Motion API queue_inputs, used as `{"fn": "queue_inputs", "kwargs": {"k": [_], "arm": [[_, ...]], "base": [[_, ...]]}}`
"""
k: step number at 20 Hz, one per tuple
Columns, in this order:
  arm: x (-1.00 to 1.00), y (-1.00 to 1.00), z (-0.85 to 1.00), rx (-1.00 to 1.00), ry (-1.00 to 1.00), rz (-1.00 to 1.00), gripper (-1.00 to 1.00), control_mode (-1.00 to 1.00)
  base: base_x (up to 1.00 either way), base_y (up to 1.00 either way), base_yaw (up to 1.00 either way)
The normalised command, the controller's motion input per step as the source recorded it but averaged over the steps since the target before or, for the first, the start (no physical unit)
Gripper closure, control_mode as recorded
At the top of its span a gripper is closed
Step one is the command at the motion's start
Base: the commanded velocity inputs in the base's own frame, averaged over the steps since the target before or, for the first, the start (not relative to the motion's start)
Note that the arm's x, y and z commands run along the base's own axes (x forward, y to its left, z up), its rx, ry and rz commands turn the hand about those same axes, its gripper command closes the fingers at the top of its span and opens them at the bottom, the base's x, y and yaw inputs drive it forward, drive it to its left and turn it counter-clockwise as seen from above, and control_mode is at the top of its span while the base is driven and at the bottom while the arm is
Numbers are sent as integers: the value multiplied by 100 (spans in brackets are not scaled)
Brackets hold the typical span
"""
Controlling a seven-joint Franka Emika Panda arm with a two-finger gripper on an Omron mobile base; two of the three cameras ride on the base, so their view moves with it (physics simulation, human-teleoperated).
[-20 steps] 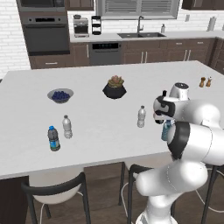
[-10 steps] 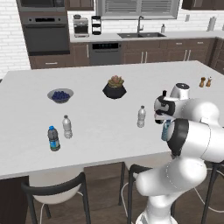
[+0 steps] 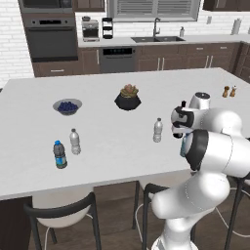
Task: Move the plastic bottles in the middle to the plastics group, and the glass bottles in the middle to the glass group.
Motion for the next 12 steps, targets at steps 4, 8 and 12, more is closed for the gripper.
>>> {"fn": "queue_inputs", "kwargs": {"k": [4, 8, 12], "arm": [[-1, 3, -10, 0, 0, 0, -100, -100], [-12, 9, -9, 0, 0, 0, -100, -100], [0, 1, -10, 0, 0, 0, -100, -100]], "base": [[0, 0, 0], [0, 0, 0], [0, 0, 0]]}}
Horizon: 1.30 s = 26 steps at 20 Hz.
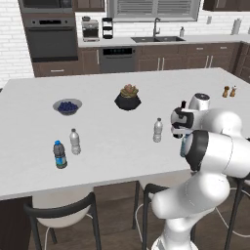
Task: Move the plastic bottles in the middle to the plastics group, and the glass bottles in the middle to the glass group.
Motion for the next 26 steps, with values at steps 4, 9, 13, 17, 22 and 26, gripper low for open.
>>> {"fn": "queue_inputs", "kwargs": {"k": [4, 9, 13, 17, 22, 26], "arm": [[0, 0, -6, 0, 0, 0, -100, -100], [0, 0, 3, 0, 0, 0, -100, -100], [-6, 0, 16, 0, 0, 0, -100, -100], [-9, 0, 5, 0, 0, 0, -100, -100], [-4, 3, -12, 0, 2, 0, -100, -100], [0, 5, -11, 0, 0, 0, -100, -100]], "base": [[0, 0, 0], [0, 0, 0], [0, 0, 0], [0, 0, 0], [0, 0, 0], [0, 0, 0]]}}
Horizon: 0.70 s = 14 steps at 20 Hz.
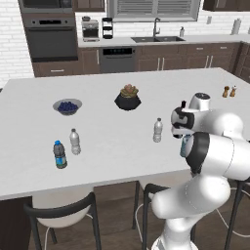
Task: Move the plastic bottles in the middle to the plastics group, and the glass bottles in the middle to the glass group.
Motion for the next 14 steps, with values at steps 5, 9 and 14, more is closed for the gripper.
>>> {"fn": "queue_inputs", "kwargs": {"k": [5, 9, 14], "arm": [[0, 2, -5, 0, 0, 0, -100, -100], [0, 0, 0, 0, 0, 0, -100, -100], [0, 0, 0, 0, 0, 0, -100, -100]], "base": [[0, 0, 0], [0, 0, 0], [0, 0, 0]]}}
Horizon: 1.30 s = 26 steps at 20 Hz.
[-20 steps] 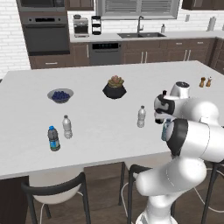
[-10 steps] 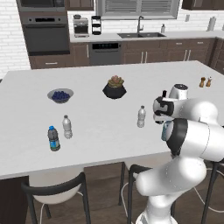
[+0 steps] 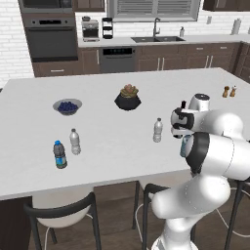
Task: Move the plastic bottles in the middle to the plastics group, and the glass bottles in the middle to the glass group.
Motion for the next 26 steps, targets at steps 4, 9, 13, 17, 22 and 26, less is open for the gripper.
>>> {"fn": "queue_inputs", "kwargs": {"k": [4, 9, 13, 17, 22, 26], "arm": [[0, 0, 0, 1, 0, 0, 100, -100], [0, 0, 0, 0, 0, 0, 100, -100], [-4, 0, 0, 0, 0, 0, 100, -100], [-53, 14, 11, 0, -5, 3, 100, -100], [-74, 83, 26, 0, -7, 9, 100, -100], [-11, 100, 20, 0, -4, 11, 100, -100]], "base": [[0, 0, 0], [0, 0, 0], [0, 0, 0], [0, 0, 0], [0, 0, 0], [0, 0, 0]]}}
